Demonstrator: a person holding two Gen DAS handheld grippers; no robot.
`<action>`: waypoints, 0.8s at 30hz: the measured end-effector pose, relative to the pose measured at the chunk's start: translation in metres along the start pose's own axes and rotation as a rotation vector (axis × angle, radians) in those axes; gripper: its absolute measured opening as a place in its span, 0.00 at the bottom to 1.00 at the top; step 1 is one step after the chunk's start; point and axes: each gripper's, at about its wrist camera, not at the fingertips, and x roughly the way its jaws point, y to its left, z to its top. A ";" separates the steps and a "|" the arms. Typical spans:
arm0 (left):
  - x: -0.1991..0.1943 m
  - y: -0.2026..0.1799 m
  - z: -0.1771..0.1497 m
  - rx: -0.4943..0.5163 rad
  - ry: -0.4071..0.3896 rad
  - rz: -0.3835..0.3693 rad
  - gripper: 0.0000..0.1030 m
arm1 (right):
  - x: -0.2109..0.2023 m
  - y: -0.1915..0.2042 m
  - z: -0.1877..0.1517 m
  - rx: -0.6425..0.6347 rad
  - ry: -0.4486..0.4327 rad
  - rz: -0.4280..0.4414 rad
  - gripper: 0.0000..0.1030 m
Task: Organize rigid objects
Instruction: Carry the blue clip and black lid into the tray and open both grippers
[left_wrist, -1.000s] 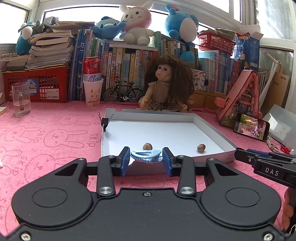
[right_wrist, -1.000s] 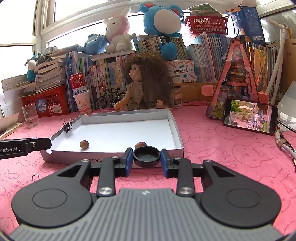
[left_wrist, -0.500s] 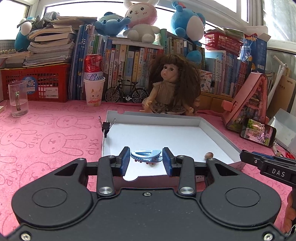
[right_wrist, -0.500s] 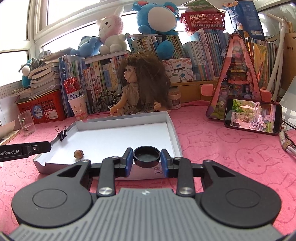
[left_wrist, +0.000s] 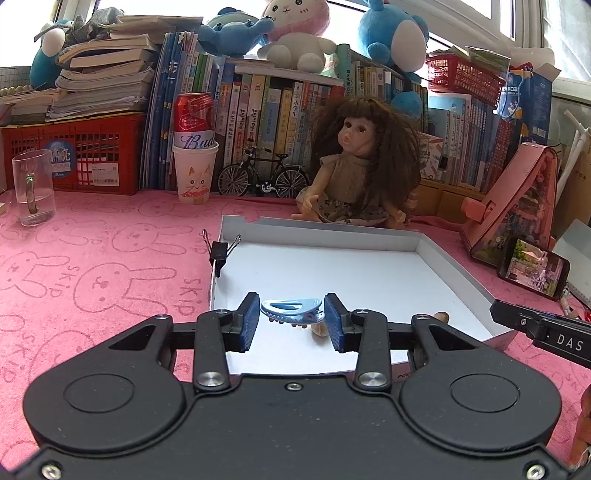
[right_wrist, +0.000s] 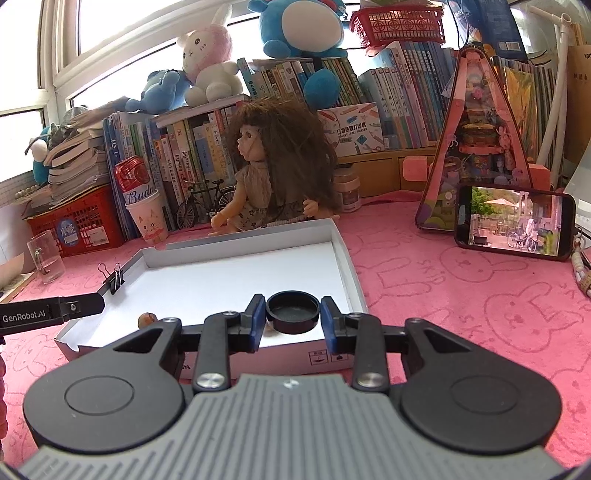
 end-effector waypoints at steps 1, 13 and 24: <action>0.002 0.001 0.000 -0.001 0.002 0.001 0.35 | 0.001 0.000 0.000 0.000 0.002 -0.001 0.36; 0.023 0.009 0.016 -0.021 0.029 -0.006 0.35 | 0.016 -0.004 0.011 -0.019 0.021 0.009 0.36; 0.047 0.012 0.018 -0.059 0.100 -0.003 0.35 | 0.047 -0.007 0.014 0.012 0.102 -0.003 0.36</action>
